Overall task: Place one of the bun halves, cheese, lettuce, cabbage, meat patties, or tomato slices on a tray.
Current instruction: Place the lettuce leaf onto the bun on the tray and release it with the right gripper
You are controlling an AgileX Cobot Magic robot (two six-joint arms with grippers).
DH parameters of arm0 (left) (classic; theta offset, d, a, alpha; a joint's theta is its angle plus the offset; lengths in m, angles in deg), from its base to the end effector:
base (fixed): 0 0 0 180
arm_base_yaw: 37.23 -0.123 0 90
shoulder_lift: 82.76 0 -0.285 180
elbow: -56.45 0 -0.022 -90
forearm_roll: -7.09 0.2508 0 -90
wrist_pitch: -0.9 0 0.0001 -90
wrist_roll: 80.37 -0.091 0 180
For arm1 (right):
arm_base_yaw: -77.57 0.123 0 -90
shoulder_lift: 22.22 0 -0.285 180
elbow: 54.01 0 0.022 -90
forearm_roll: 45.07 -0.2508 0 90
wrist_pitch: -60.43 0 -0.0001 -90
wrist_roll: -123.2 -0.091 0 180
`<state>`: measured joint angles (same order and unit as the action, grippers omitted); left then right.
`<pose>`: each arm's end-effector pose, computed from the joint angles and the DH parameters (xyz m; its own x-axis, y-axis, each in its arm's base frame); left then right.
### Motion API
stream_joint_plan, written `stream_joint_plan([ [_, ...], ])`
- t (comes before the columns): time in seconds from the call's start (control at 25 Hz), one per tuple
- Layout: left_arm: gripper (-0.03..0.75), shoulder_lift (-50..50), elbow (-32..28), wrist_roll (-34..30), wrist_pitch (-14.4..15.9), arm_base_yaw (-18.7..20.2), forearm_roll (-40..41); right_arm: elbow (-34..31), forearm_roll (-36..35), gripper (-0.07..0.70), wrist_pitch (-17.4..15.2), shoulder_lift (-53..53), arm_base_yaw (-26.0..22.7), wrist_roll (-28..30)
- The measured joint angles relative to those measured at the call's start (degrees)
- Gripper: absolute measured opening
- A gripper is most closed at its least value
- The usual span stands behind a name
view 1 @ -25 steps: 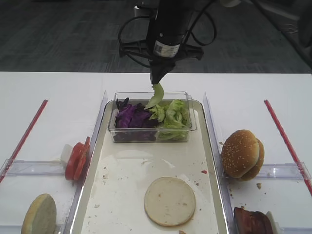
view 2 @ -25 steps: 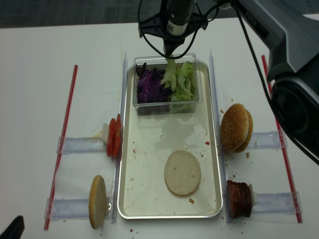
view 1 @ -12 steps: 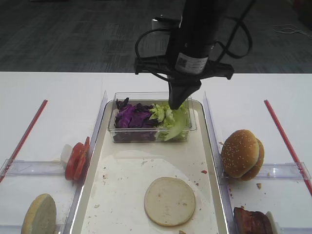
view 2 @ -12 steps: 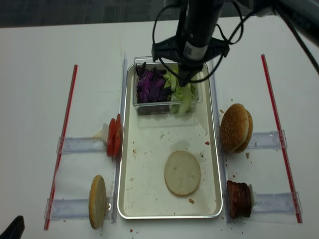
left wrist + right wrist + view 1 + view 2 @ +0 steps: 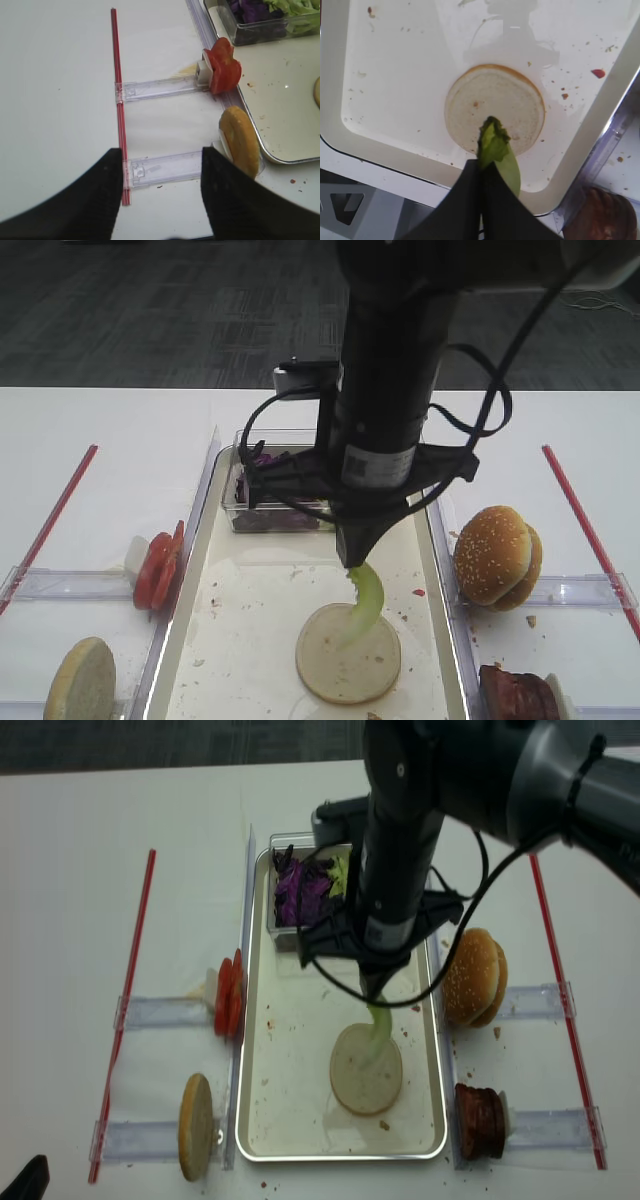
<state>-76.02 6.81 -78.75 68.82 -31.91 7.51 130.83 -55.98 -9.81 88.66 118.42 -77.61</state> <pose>-0.0111 0.0017 0.2623 -0.5631 0.0268 -0.8259 0.0728 0.9972 -0.0173 0.2579 0.2444 0.2518 -0.9576 -0.2878 0.0095 -0.2808 0.9406 0.1910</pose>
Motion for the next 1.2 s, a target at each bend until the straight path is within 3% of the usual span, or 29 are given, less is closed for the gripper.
stream_joint_plan([
  [0.24, 0.361, 0.0, 0.0, 0.0, 0.0, 0.0, 0.0, -3.34, 0.73, 0.03, 4.93, 0.0, 4.08, -2.45],
  [0.44, 0.361, 0.0, 0.0, 0.0, 0.0, 0.0, -0.04, -7.28, 2.0, 0.03, 7.95, -0.12, 4.34, -4.74],
  [0.64, 0.361, 0.0, 0.0, 0.0, 0.0, 0.0, -0.42, -9.98, 1.9, 0.03, 13.01, -0.12, 4.34, -5.05],
  [1.2, 0.361, 0.0, 0.0, 0.0, 0.0, 0.0, -0.42, -10.19, 2.24, 0.03, 14.45, 3.87, 4.34, -5.18],
])
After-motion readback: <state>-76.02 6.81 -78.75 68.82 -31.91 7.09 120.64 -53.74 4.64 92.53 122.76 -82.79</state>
